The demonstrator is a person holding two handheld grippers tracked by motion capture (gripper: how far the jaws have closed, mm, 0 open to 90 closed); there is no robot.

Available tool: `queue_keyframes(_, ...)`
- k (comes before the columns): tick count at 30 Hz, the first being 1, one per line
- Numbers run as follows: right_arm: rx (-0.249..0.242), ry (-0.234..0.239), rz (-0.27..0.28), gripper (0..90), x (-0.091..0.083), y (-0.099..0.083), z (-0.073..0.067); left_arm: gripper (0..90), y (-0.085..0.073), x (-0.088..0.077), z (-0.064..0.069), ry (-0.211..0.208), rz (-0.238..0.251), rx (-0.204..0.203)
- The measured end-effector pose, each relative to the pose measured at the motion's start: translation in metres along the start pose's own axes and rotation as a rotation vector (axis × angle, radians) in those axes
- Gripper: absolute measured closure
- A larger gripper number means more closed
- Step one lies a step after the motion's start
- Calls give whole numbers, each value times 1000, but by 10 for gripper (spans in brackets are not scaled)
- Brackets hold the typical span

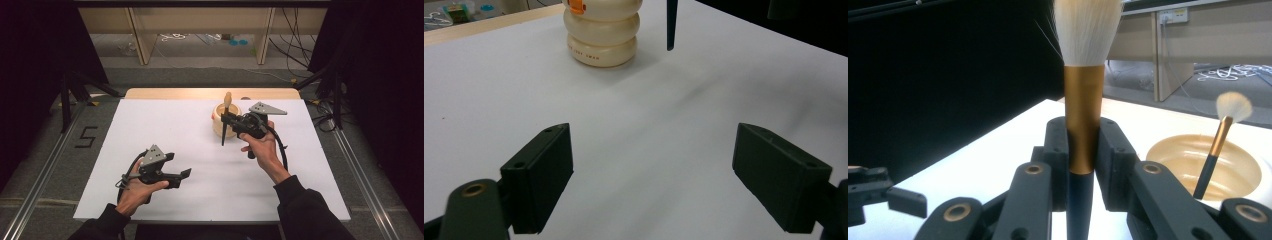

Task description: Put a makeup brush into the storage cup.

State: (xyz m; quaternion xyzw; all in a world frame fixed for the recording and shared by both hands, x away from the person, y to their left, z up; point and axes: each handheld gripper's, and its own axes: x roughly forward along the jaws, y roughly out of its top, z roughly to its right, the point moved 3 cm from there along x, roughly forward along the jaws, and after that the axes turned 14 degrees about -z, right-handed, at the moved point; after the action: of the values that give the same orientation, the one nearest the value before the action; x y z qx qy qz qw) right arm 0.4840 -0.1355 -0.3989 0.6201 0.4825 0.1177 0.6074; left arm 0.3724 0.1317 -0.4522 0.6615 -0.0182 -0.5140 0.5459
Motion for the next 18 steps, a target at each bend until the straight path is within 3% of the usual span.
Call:
queue_keyframes(5, 0, -10, 10, 773, -1, 7, 6, 164, -2, -1, 2, 0, 1, 13)
queue_keyframes(18, -2, -42, 17, 773, -6, 24, 19, 165, -7, -3, 2, 8, 7, -1)
